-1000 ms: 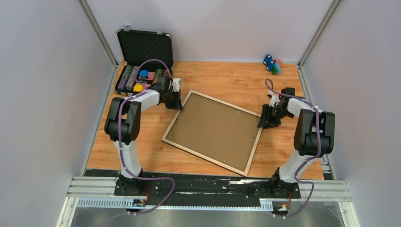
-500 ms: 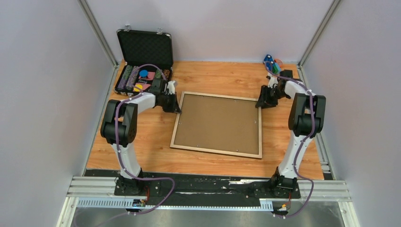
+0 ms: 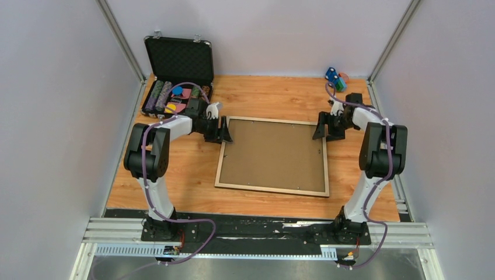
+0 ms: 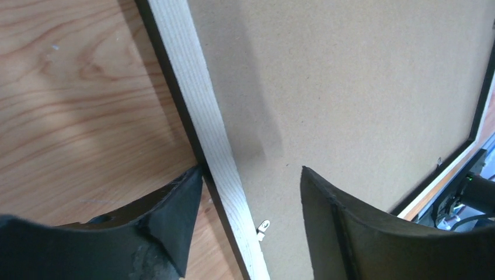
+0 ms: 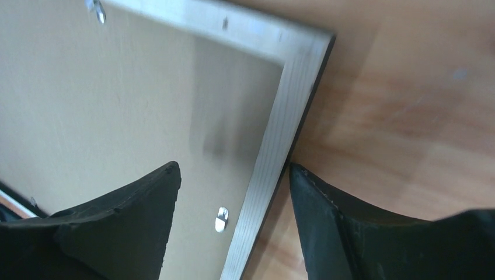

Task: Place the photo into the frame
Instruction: Adjust the photo frame at the center of the board, then install the photo frame at the center of the board.

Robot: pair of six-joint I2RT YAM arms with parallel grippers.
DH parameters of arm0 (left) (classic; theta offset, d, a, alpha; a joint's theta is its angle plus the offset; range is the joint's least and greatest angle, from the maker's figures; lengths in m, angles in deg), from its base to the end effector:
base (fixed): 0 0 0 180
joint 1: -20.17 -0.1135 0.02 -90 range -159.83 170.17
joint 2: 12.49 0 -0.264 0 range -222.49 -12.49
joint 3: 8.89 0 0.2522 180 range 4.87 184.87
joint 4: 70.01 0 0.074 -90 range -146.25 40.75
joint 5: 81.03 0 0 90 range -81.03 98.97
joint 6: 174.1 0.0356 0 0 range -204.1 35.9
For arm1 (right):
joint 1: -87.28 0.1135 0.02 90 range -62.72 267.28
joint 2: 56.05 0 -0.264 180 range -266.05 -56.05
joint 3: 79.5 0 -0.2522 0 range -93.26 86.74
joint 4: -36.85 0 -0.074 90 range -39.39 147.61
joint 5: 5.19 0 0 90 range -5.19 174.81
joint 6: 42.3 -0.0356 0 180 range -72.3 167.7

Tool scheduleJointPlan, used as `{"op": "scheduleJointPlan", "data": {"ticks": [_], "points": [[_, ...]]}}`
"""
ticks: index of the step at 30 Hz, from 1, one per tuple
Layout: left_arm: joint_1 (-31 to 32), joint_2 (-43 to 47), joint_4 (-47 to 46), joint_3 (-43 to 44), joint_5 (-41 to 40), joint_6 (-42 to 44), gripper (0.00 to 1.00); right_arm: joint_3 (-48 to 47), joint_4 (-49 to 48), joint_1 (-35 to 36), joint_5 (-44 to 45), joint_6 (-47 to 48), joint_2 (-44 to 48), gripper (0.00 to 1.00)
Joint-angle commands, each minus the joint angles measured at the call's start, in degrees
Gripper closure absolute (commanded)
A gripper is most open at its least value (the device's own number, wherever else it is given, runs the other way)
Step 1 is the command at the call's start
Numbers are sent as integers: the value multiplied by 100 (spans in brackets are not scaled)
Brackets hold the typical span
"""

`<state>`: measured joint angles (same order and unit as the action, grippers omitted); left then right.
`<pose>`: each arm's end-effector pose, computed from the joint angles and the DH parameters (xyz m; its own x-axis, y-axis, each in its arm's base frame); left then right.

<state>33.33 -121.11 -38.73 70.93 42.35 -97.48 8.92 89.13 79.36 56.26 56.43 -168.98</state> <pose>0.3627 -0.1049 0.1523 -0.9269 0.0183 -0.3749 0.2496 0.7759 -0.5793 0.3861 -0.0365 0.1638 -0.9374 -0.0042 -0.3482 -0.1565 0.8984 0.4105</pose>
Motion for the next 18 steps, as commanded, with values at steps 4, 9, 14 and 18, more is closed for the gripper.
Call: {"op": "scheduleJointPlan", "data": {"ticks": [4, 9, 14, 18], "points": [[111, -47, 481, -143, -148, 7, 22, 1023, -27, 10, 136, 264, 997, 29], [115, -54, 503, -89, -214, 56, 20, 1377, -144, 10, 248, 261, 1218, 34], [114, -16, 527, -52, -247, 111, 20, 1571, -355, 28, 481, 256, 1339, 42], [116, -23, 549, -27, -262, 132, 20, 1700, -486, 107, 646, 244, 1369, 46]]}}
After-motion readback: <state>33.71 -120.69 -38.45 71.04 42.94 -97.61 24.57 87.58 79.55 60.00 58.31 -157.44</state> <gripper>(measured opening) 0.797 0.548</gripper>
